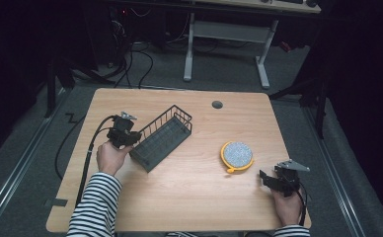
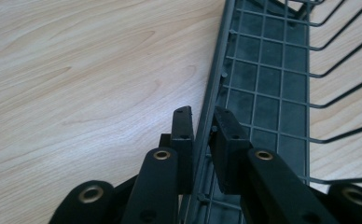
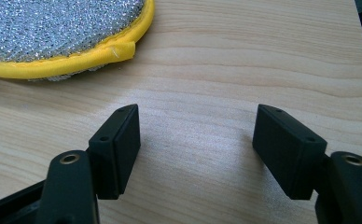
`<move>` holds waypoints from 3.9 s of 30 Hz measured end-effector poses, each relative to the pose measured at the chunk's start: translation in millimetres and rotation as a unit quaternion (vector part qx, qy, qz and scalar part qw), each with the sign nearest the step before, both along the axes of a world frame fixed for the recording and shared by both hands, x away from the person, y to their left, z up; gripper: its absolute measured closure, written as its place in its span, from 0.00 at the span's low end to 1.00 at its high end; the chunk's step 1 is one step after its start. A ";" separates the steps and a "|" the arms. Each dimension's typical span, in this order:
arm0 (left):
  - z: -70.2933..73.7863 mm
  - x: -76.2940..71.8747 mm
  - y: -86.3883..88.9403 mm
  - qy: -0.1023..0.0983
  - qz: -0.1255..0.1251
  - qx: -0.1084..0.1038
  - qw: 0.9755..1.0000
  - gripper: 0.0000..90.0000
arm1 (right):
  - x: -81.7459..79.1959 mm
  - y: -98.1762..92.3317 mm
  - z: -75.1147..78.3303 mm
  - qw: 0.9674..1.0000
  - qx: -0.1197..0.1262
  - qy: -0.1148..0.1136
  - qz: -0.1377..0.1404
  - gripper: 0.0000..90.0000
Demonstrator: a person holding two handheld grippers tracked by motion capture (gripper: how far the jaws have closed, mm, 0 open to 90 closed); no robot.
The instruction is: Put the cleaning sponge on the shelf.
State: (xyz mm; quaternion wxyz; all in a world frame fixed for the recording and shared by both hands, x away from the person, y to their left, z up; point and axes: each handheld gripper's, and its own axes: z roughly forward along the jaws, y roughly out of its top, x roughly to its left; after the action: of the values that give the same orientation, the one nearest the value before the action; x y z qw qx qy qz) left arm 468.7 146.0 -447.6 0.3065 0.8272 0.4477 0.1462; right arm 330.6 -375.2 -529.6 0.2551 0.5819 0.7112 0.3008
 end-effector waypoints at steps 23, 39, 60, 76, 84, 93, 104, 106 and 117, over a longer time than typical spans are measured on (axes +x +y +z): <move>-0.6 -11.3 -22.7 0.004 -0.041 -0.014 0.999 0.95 | 0.0 0.0 0.0 1.000 0.000 0.000 0.000 0.36; -1.4 -16.7 -48.3 -0.001 -0.070 -0.018 0.997 0.95 | 0.0 0.0 0.0 1.000 0.000 0.000 0.000 0.36; -1.1 -35.2 -82.7 -0.005 -0.118 -0.017 0.993 0.95 | 0.2 -1.2 -0.1 1.000 0.002 -0.002 0.002 0.36; 0.2 -44.6 -88.8 -0.010 -0.115 -0.040 0.993 0.88 | 0.0 -0.4 0.0 1.000 0.001 0.000 0.000 0.36; 14.4 -49.9 -68.7 -0.041 -0.085 -0.077 0.993 0.54 | 0.0 0.1 0.0 1.000 0.000 0.000 0.001 0.36; 14.0 -59.1 -20.2 -0.067 -0.020 -0.095 0.993 0.42 | 0.1 0.5 -0.1 1.000 -0.001 0.000 0.001 0.36; -23.3 -71.8 22.0 -0.041 0.036 -0.094 0.994 0.42 | 0.5 0.8 0.0 1.000 -0.001 0.001 -0.001 0.36; -32.2 -73.0 26.5 -0.036 0.047 -0.092 0.994 0.42 | 0.6 0.7 -0.1 1.000 -0.001 0.000 -0.001 0.36; -66.7 -76.2 37.7 -0.020 0.090 -0.062 0.994 0.41 | 0.8 0.9 0.0 1.000 -0.001 0.001 -0.001 0.36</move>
State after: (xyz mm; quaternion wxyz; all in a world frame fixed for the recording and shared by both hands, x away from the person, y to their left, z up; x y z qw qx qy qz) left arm 392.5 183.6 -514.3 0.3521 0.7596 0.5224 0.1616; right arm 331.3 -374.3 -529.5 0.2552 0.5831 0.7108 0.2995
